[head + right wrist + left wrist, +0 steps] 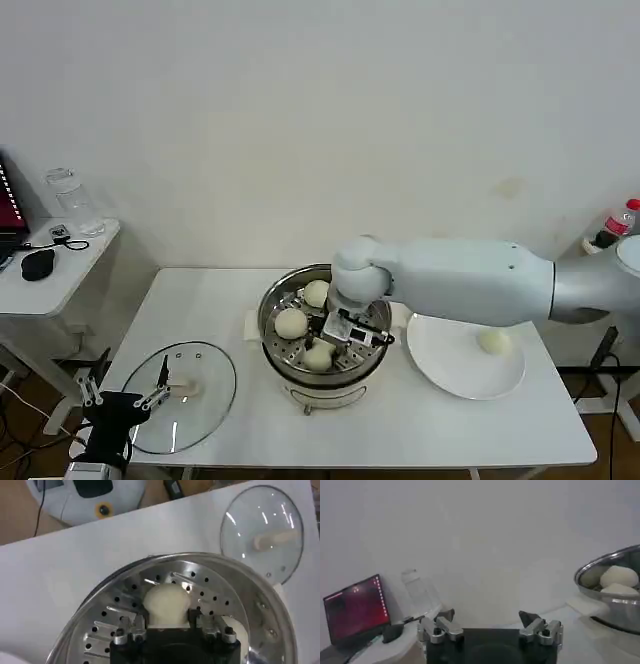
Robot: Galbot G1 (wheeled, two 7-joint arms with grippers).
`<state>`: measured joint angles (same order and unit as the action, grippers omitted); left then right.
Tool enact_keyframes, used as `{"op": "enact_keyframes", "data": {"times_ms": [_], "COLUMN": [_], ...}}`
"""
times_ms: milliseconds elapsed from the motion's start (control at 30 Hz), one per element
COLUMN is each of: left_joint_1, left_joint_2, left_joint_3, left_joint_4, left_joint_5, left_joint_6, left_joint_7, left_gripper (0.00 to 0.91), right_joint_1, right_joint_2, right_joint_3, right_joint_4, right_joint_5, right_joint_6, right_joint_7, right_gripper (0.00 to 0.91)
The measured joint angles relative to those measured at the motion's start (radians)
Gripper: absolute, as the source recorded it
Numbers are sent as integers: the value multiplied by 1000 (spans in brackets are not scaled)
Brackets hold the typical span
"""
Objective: Take steamed baozi put them in steamer then cover it.
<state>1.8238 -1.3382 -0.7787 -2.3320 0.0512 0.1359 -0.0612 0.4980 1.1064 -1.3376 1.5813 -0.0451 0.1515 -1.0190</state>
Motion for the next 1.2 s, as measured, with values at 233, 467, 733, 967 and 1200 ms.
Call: {"op": "enact_keyframes", "data": {"times_ms": [233, 467, 733, 967, 1200], "left_joint_1": [-1, -10, -19, -32, -49], "left_joint_2": [-1, 8, 31, 55, 76], "left_joint_3": [3, 8, 7, 23, 41], "left_joint_4": [0, 4, 10, 13, 15], "left_joint_5": [1, 0, -14, -15, -16], "left_joint_6": [0, 1, 4, 4, 6], "left_joint_7": [0, 0, 3, 4, 6], "left_gripper": [907, 907, 907, 907, 907], "right_joint_1": [15, 49, 106, 147, 135], "right_joint_2": [-14, -56, -152, -277, -440], "right_joint_3": [0, 18, 66, 81, 99], "right_joint_4": [9, 11, -44, -81, -86], "right_joint_5": [-4, 12, 95, 139, 130], "right_joint_6": [6, -2, -66, -172, -249], "right_joint_7": [4, 4, 7, 15, 15], "right_gripper": [907, 907, 907, 907, 907]}}
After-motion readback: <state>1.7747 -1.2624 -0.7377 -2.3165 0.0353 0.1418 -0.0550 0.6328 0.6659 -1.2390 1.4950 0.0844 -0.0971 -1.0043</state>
